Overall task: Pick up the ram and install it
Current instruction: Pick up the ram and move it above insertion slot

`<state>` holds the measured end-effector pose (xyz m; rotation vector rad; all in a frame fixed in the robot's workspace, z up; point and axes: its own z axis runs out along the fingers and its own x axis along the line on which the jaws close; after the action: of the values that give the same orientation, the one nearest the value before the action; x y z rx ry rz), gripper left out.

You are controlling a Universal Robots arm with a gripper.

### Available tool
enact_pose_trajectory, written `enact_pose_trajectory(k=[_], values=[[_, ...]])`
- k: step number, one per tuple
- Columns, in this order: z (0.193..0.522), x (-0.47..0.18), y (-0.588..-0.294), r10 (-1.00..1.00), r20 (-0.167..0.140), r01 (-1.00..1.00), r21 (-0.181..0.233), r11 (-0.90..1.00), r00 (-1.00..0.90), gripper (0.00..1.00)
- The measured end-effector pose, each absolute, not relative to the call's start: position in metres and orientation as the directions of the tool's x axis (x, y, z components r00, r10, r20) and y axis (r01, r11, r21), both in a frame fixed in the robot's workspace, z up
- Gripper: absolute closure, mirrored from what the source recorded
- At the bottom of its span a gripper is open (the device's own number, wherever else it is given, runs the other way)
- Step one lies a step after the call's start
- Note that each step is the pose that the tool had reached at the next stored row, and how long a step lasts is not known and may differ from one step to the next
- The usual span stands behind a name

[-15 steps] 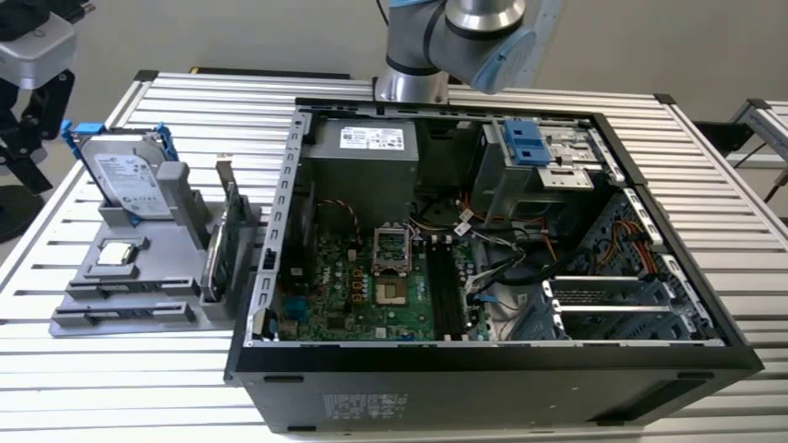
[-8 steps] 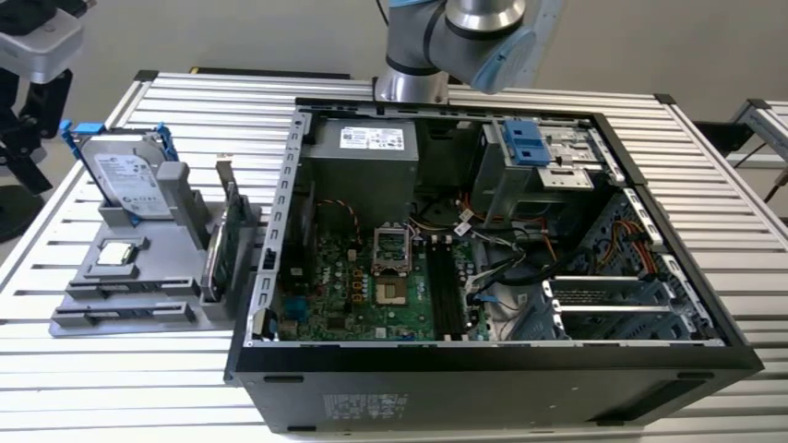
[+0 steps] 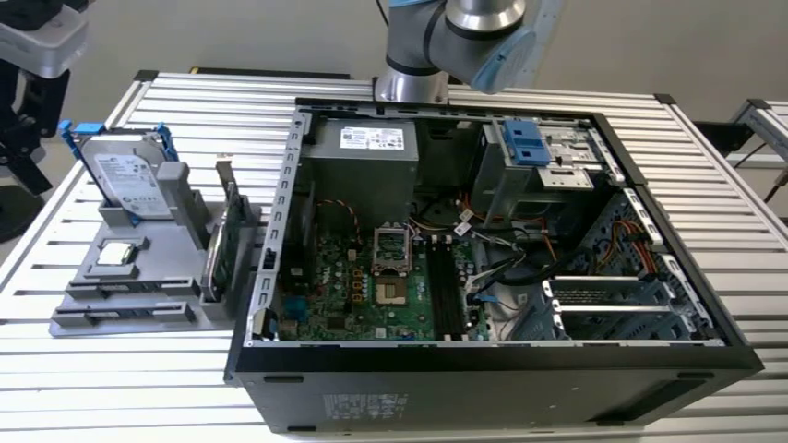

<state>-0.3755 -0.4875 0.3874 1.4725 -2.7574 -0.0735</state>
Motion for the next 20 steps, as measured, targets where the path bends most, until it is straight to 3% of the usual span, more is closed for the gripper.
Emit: enact_pose_trajectory(k=[20], values=[[0.3871,-0.3755,-0.4875,-0.892,-0.009,-0.891,0.048,0.451,-0.451,1.0]])
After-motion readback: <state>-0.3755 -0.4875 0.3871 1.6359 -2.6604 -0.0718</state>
